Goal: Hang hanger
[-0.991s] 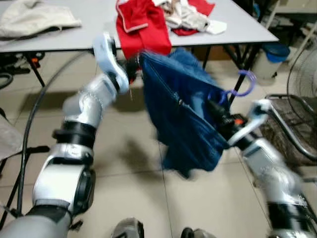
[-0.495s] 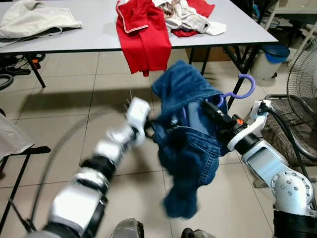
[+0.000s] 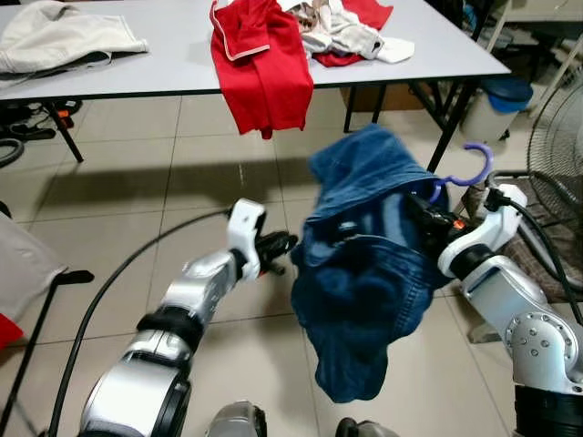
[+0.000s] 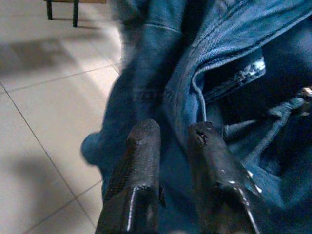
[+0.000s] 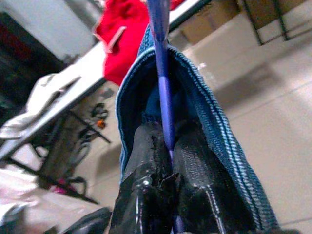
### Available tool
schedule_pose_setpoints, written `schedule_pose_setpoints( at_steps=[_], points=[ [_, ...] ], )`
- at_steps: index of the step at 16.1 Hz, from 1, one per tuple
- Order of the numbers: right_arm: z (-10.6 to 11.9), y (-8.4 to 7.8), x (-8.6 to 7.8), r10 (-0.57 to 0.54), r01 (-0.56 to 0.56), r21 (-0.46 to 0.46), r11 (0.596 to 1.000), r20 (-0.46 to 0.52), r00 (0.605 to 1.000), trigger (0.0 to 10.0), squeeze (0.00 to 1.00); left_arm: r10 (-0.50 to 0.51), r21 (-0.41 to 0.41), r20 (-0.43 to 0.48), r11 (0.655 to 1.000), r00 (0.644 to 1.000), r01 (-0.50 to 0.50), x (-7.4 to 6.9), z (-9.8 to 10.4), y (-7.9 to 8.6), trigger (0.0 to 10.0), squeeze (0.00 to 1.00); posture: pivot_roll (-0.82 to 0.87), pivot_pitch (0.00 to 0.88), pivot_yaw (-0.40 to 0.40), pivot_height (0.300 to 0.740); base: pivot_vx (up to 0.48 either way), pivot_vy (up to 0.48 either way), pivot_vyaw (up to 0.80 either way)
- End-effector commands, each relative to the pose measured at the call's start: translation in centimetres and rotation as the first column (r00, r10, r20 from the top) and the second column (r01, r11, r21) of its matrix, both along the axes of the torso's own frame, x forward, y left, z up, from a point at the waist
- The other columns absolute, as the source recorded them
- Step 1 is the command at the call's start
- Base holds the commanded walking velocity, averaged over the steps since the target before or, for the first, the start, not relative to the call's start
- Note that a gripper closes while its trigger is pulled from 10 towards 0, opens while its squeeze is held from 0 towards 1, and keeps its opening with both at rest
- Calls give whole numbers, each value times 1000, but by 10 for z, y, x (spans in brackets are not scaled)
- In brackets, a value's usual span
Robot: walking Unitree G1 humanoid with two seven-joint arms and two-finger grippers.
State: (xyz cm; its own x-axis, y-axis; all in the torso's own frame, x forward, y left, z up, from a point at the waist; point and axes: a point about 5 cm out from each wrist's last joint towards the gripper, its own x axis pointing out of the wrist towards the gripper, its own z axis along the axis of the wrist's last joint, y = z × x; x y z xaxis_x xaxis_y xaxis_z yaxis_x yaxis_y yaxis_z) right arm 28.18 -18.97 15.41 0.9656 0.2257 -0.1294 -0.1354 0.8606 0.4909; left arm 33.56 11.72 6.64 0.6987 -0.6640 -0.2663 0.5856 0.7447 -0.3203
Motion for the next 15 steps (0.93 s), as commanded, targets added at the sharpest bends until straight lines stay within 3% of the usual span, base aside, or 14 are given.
schedule_pose_setpoints(
  at_steps=[1,2,4,5,6,7,8,10,13,15],
  points=[
    [1,-11,1,-57,57,-54,997,7,998,0,0,9,-79,37,997,999,-6,4,12,1,10000,1000,-20,71,38,740,0,0,0],
    [-4,-15,1,-72,71,-84,994,-9,997,0,0,11,-138,48,990,999,-5,4,16,1,10000,1000,-9,76,31,740,0,0,0],
    [-15,-15,1,-72,66,-155,986,-32,997,0,0,27,-138,114,990,993,-11,3,23,0,10000,1000,-12,83,28,740,0,0,0],
    [-32,-19,-3,-93,82,-244,966,-36,995,0,0,143,-49,141,989,980,-137,2,21,2,10000,753,-4,82,33,740,0,0,0],
    [-45,-23,-10,-136,116,-296,948,-47,990,1020,0,183,-15,230,983,956,-185,-5,22,8,10000,0,-2,76,40,740,0,0,0],
    [-61,-26,-18,-175,129,-337,933,-110,978,10000,0,217,52,258,970,942,-237,-13,16,14,10000,0,-1,70,48,740,0,0,0],
    [-71,-28,-27,-203,147,-358,922,-126,971,10000,0,245,122,318,947,916,-296,-24,11,20,10000,0,-4,66,53,740,0,0,0],
    [-83,-30,-43,-242,181,-432,884,-90,966,10000,0,243,194,319,929,916,-314,-48,-8,29,10000,0,-15,56,62,740,0,0,0],
    [-108,-28,-59,-198,118,-544,831,-90,976,10000,0,319,174,269,912,909,-372,-72,-33,44,10000,0,-27,40,64,740,0,0,0],
    [-117,-26,-60,-179,106,-476,873,-111,977,10000,0,375,191,259,883,890,-428,-71,-35,46,10000,0,-14,30,55,740,276,0,0]
  ],
)
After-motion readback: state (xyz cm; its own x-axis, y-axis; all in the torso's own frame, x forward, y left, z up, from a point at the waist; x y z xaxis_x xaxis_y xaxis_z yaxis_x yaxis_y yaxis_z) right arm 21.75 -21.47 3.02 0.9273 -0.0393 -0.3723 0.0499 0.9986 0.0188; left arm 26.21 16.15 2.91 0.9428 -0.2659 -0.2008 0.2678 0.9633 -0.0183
